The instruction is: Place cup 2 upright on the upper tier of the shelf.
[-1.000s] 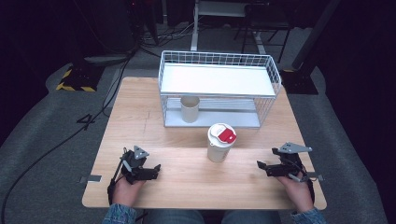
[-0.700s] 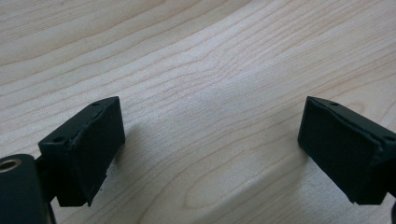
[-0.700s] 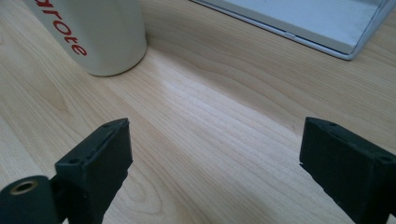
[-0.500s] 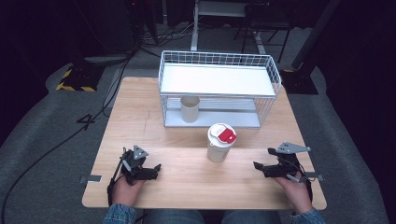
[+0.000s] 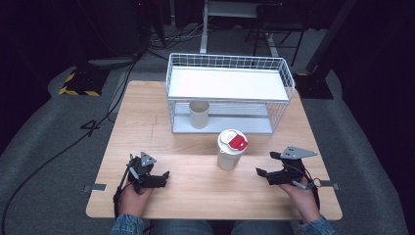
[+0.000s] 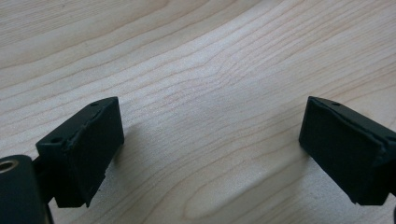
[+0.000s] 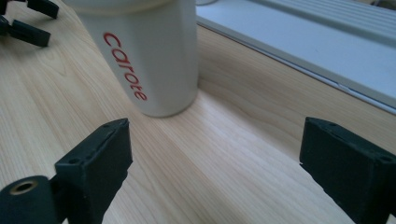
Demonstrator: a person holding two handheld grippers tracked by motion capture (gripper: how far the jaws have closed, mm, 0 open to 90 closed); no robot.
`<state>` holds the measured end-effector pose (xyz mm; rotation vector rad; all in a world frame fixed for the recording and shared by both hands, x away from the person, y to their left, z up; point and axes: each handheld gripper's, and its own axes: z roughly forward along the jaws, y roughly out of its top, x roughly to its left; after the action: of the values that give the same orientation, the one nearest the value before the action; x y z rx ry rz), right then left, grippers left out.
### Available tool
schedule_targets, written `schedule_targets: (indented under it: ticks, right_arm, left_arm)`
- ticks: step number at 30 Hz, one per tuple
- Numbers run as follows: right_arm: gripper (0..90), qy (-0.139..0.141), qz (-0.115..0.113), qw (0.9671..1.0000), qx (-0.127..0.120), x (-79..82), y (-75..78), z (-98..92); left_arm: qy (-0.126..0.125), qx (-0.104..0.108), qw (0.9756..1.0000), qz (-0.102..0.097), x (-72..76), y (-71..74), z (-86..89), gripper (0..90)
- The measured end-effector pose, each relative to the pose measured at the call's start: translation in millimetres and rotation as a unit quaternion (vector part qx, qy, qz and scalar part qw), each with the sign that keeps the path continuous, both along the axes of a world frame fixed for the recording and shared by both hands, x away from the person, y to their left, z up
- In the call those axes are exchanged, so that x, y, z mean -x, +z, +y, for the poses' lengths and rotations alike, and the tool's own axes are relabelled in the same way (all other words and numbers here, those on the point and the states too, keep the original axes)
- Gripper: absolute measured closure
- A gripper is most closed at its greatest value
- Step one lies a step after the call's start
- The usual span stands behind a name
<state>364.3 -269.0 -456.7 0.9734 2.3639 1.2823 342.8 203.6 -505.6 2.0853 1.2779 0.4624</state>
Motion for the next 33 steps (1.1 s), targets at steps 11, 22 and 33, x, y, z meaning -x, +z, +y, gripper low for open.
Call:
schedule_targets:
  ticks: [11, 22, 33]
  right_arm:
    - [9.0, 0.04, -0.014, 0.9989, -0.021, -12.4, 1.0, 33.2]
    - [9.0, 0.08, -0.027, 0.9954, -0.045, -25.3, -4.0, 64.3]
    - [7.9, 0.084, -0.042, 0.9938, -0.06, -32.7, -12.5, 81.2]
  left_arm:
    - [0.004, 0.0, 1.0, -0.001, 0.9, -0.1, -0.3, 7.2]
    - [0.005, 0.0, 1.0, -0.001, 1.0, -0.1, -0.4, 7.2]
    - [0.004, 0.0, 1.0, -0.001, 0.9, -0.1, -0.3, 7.2]
